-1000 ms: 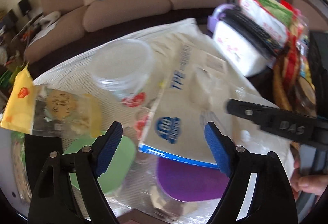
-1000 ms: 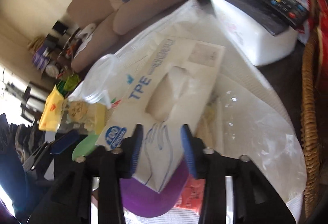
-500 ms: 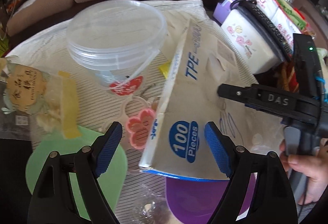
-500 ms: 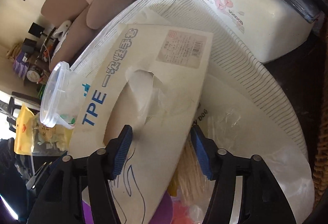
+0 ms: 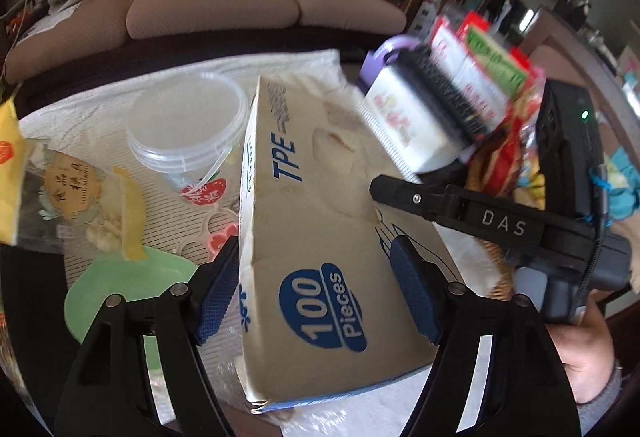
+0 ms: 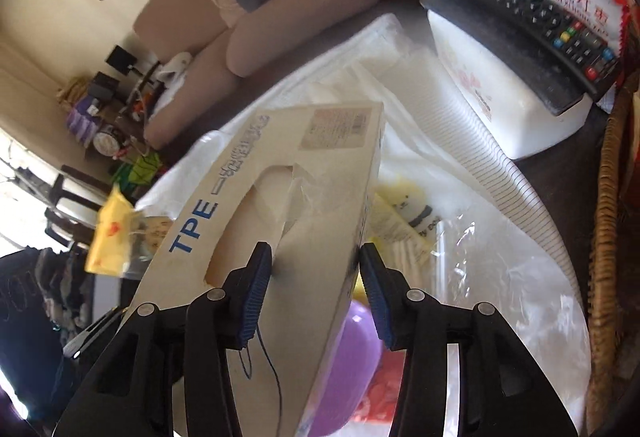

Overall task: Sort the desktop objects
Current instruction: 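Lift the TPE glove box with the right gripper off the pile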

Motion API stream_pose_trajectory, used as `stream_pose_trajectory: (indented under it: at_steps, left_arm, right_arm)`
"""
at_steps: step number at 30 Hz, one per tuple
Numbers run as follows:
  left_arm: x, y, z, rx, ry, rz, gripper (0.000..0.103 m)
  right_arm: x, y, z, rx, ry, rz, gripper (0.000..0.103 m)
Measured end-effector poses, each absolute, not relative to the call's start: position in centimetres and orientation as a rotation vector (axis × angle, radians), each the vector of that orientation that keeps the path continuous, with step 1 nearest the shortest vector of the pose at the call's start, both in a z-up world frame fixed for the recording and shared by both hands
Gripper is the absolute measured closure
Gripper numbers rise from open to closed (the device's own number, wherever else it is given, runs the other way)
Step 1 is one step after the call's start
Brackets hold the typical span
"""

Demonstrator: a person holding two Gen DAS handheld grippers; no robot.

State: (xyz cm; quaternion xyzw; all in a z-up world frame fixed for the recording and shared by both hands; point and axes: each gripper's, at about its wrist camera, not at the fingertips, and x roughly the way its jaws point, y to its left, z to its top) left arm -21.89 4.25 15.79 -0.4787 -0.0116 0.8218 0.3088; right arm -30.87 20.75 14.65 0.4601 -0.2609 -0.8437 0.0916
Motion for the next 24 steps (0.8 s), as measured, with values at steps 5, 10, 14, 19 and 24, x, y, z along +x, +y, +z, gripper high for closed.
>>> stream_pose_trajectory:
  at_steps: [5, 10, 14, 19, 24]
  left_arm:
    - [-17.4, 0.9, 19.5, -1.188, -0.046, 2.179, 0.032]
    - [-12.5, -1.6, 22.5, -1.139, -0.074, 2.148, 0.036]
    - [-9.9, -4.3, 24.2, -1.142, -0.072, 2.173, 0.036]
    - [-7.7, -7.7, 21.3, -1.241, -0.015, 2.222, 0.034]
    - [-5.1, -11.8, 17.3, -1.288, -0.01, 2.324, 0.025]
  right_arm:
    - [-27.0, 18.9, 18.0, 1.299, -0.765, -2.454, 0.058]
    - [-23.0, 15.4, 21.5, 1.228, -0.725, -2.385, 0.07]
    - [-21.1, 11.2, 23.7, 1.22, -0.632, -2.352, 0.07]
    - [-17.7, 9.5, 23.6, 1.259, -0.509, -2.398, 0.068]
    - [-14.6, 9.3, 19.1, 1.374, -0.373, -2.42, 0.04]
